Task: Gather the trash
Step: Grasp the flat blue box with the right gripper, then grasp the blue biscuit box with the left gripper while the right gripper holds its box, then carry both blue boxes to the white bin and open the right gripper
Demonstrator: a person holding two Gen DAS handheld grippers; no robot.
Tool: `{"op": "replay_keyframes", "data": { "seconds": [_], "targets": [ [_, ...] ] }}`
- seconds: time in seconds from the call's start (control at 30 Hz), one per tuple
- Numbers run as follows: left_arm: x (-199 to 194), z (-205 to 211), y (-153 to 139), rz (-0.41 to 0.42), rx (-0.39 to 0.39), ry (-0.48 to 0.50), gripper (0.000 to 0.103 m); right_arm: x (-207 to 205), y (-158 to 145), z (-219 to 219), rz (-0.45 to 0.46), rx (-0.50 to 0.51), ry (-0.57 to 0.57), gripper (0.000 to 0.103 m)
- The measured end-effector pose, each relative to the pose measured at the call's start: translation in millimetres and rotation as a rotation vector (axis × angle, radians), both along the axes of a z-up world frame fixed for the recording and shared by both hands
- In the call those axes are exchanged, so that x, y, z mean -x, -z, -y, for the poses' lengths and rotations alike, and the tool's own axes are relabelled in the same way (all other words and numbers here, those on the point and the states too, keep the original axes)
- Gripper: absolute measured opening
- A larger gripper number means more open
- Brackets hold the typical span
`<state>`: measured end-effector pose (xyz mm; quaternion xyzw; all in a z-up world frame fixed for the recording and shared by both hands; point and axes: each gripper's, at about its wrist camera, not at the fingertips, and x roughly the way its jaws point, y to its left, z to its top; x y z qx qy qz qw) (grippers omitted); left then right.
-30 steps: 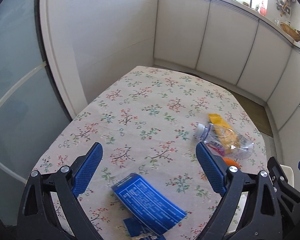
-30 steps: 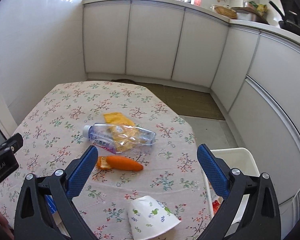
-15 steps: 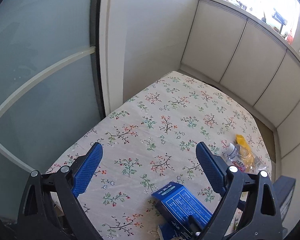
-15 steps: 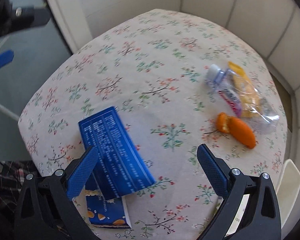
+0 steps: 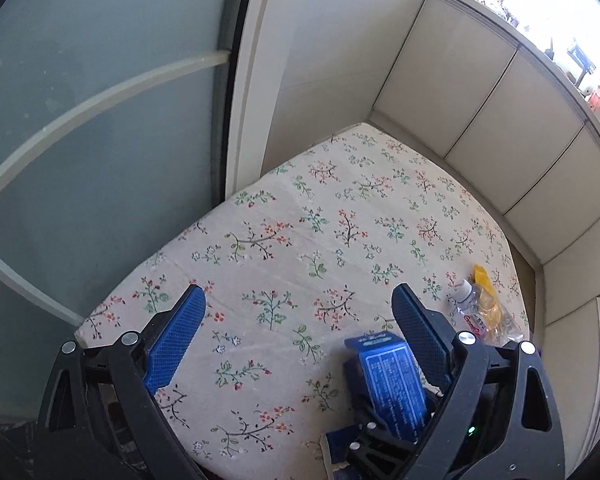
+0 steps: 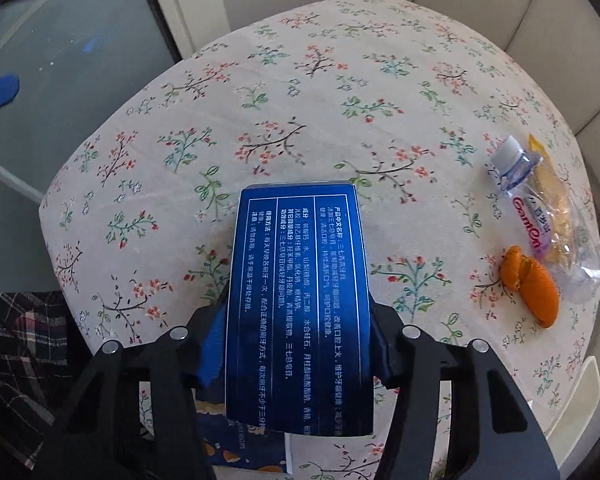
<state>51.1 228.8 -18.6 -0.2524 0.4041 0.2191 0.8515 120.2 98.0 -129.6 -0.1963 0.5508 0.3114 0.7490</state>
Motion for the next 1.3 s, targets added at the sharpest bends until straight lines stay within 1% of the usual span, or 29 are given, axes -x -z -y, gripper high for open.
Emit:
{"op": "replay_keyframes", "data": {
  "seconds": [0.07,0.17,0.23,0.3,0.33,0.4,0.5,0.6,0.7,0.8,0.83,0.87,0.9,0.93,0.97,1.03,1.13,1.2,1.3],
  "targets": [
    [3,0,8,-0.025,0.054,-0.002,0.090,-8,-6,12,0.011,-0.018,0.064,0.056],
    [7,9,27,-0.085,0.153,0.014,0.090,-24,-17,35,0.041,-0.036,0.180,0.056],
    [7,24,45,-0.148,0.219,0.054,0.090,-33,-28,55,0.071,-0.053,0.265,0.056],
    [6,44,63,-0.215,0.268,0.095,0.090,-41,-39,73,0.106,-0.069,0.338,0.056],
    [7,53,71,-0.244,0.281,0.111,0.090,-44,-46,85,0.129,-0.080,0.378,0.056],
    [8,76,85,-0.298,0.275,0.153,0.090,-52,-54,102,0.139,-0.108,0.419,0.056],
    [7,104,103,-0.360,0.235,0.202,0.090,-57,-62,122,0.138,-0.129,0.453,0.056],
    [5,114,119,-0.412,0.224,0.198,0.090,-54,-66,130,0.132,-0.142,0.458,0.056],
    [4,118,129,-0.436,0.232,0.195,0.090,-50,-72,131,0.140,-0.145,0.441,0.056],
    [0,122,133,-0.444,0.222,0.214,0.086,-47,-73,128,0.143,-0.158,0.433,0.056],
    [-1,123,131,-0.435,0.213,0.222,0.081,-47,-74,128,0.144,-0.161,0.433,0.056],
    [-3,124,129,-0.425,0.202,0.235,0.071,-47,-74,128,0.142,-0.165,0.432,0.056],
    [-5,124,126,-0.413,0.192,0.251,0.066,-47,-74,128,0.140,-0.168,0.431,0.056],
    [-8,125,124,-0.400,0.189,0.261,0.056,-47,-74,128,0.138,-0.170,0.431,0.056],
    [-10,124,122,-0.387,0.198,0.272,0.053,-47,-75,128,0.137,-0.173,0.432,0.056],
    [-14,119,122,-0.378,0.222,0.283,0.052,-47,-76,129,0.138,-0.182,0.435,0.056],
    [-21,112,118,-0.339,0.245,0.291,0.051,-46,-78,129,0.143,-0.192,0.435,0.056],
    [-28,104,106,-0.294,0.226,0.287,0.051,-45,-81,129,0.151,-0.204,0.437,0.056],
    [-38,88,79,-0.198,0.184,0.269,0.051,-43,-91,134,0.173,-0.251,0.447,0.056]
  ]
}}
